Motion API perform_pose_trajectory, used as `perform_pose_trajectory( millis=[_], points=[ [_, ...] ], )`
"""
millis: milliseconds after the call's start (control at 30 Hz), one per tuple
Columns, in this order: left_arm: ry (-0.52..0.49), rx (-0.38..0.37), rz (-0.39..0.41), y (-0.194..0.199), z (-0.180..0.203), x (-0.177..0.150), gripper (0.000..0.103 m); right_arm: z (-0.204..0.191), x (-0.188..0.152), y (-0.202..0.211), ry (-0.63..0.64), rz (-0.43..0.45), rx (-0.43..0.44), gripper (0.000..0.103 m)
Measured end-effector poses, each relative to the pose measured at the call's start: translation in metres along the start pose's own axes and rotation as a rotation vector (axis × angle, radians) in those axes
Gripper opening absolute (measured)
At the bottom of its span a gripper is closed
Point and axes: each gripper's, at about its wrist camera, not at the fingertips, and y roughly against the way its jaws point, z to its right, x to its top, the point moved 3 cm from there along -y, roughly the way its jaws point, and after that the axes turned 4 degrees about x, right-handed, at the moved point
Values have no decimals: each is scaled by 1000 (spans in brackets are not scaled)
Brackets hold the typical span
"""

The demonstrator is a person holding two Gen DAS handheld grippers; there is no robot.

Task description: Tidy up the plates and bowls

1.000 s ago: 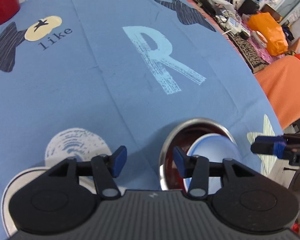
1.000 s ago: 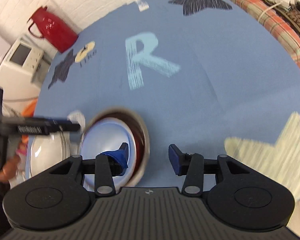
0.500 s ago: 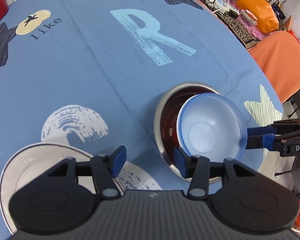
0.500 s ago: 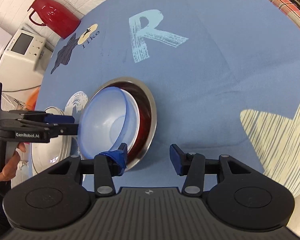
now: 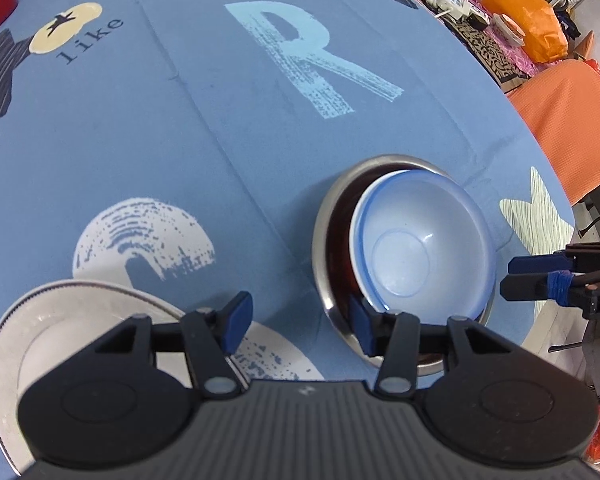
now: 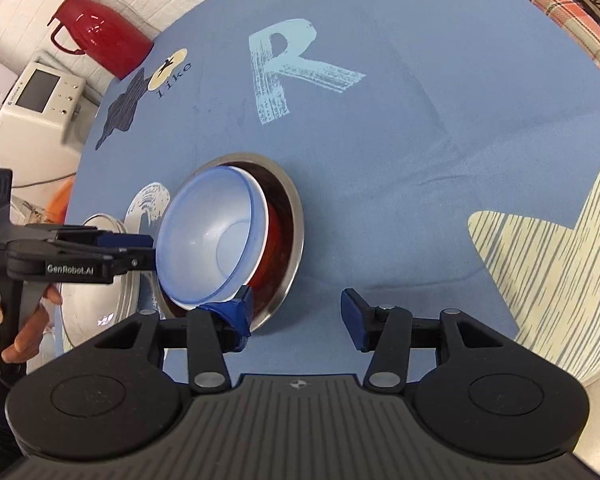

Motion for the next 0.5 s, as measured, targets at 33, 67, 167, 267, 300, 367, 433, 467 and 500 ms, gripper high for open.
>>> perform_pose_trajectory(
  millis=[33,67,167,267,300,367,433,467,500],
  points=[
    [1,-1,4,0,0,-1,49,0,2,-2,8,1,-13,34],
    [9,-5,5,0,-1,-1,50,-1,4,-5,13,-1,-32,33],
    [15,-4,7,0,-2,-2,52,0,8,-17,-6,-18,-62,33],
    [11,-3,3,-2,-3,0,52,0,9,-26,0,-8,-96,33],
    [12,-4,4,-3,-3,0,52,1,9,-26,-1,4,-102,34],
    [17,-12,4,-5,-4,-1,52,1,6,-27,8,26,-111,35],
    [24,-19,7,-6,-6,-2,52,3,1,-28,-5,51,-114,39],
    [27,-20,9,-6,-6,-2,52,5,0,-30,-17,55,-117,44],
    [30,-19,12,-6,-6,-2,52,5,-1,-31,-21,49,-122,45]
  ],
)
